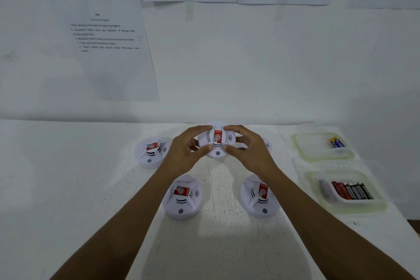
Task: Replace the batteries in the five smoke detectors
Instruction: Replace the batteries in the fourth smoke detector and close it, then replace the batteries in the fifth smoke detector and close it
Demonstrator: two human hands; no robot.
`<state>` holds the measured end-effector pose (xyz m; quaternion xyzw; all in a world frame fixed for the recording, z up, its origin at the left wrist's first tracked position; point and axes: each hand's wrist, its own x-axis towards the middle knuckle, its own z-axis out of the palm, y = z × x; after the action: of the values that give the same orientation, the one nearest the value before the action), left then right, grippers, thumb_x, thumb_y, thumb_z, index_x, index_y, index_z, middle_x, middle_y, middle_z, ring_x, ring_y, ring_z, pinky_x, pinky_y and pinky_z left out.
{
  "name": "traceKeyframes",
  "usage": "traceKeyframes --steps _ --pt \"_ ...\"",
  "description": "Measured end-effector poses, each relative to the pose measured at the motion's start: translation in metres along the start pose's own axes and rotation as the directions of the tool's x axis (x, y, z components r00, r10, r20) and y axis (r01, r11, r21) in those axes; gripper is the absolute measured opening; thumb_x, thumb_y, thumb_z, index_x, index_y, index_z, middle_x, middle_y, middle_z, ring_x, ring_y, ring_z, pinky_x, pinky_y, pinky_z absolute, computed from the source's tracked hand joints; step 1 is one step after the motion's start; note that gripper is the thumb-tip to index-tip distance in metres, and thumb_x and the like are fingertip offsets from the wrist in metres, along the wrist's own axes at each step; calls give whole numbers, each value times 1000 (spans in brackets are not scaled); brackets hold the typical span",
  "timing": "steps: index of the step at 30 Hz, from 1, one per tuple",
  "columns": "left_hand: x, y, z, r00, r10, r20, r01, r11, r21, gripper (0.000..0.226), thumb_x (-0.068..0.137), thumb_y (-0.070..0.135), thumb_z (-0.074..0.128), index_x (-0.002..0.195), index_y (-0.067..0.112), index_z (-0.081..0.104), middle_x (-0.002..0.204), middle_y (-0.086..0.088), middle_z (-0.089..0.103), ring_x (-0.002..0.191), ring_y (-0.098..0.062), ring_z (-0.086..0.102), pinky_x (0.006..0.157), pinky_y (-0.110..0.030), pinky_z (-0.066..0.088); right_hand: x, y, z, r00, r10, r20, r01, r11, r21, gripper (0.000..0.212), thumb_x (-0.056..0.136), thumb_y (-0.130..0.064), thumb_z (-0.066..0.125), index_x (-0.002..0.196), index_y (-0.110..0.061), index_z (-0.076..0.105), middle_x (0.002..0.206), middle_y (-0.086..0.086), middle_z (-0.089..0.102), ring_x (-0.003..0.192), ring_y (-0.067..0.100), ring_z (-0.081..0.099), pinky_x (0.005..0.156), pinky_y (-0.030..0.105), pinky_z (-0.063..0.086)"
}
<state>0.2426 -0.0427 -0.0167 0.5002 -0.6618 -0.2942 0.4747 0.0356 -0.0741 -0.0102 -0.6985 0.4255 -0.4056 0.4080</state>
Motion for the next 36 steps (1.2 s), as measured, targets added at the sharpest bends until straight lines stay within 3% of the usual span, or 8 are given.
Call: traceKeyframes --steps 6,10,16,22,24,27,31,36 --pt "0 -15 -2 993 -111 43 112 994 -12 47 83 16 74 123 35 57 126 2 62 87 -14 71 75 -28 60 3 9 11 999 52 12 -51 998 -40 44 82 -18 79 122 -27 65 126 -4 63 104 13 66 86 26 58" --pt "-1 -29 -4 985 -157 66 155 987 38 44 84 21 74 115 45 56 124 7 64 101 -11 67 88 -30 57 9 15 20 993 113 45 -109 991 -80 42 82 -16 79 119 -28 66 123 -4 65 99 12 68 78 22 59" --pt "8 -40 -2 974 -205 97 178 956 236 42 89 27 68 128 24 54 122 3 63 104 -15 61 91 -26 50 21 22 32 987 149 60 -136 974 -181 38 83 -11 76 120 -18 65 115 -1 70 100 15 67 83 20 53" --pt "8 -46 -1 972 -210 106 173 943 285 44 90 29 67 131 22 53 125 -2 64 107 -20 62 95 -39 52 23 28 37 985 169 45 -154 960 -235 39 84 -12 75 122 -16 65 118 2 70 100 17 67 89 32 57" --pt "8 -43 0 972 -216 90 182 940 289 46 89 29 67 132 22 52 125 0 62 111 -19 60 98 -38 49 22 24 36 984 168 50 -150 956 -251 39 86 -13 74 123 -16 65 121 1 68 103 17 66 90 29 56" --pt "12 -31 6 981 -188 36 171 943 286 50 88 27 68 135 20 51 129 5 56 115 -10 52 100 -25 39 19 15 23 993 109 -38 -115 957 -266 33 88 -12 71 120 -19 67 118 -5 64 103 10 61 86 17 51" --pt "22 -6 29 995 -98 28 89 969 232 48 86 24 71 131 24 55 129 11 54 107 -4 52 84 1 34 8 14 -22 964 7 -267 -82 958 -274 22 89 -7 67 107 -18 71 107 -8 69 94 8 63 75 4 45" --pt "32 6 80 983 -76 169 42 980 196 54 83 18 74 133 18 53 134 3 55 118 -11 53 102 -23 41 -8 37 -67 923 120 -366 -234 929 -286 21 91 -8 64 109 -17 70 110 -4 67 101 14 59 83 23 46"
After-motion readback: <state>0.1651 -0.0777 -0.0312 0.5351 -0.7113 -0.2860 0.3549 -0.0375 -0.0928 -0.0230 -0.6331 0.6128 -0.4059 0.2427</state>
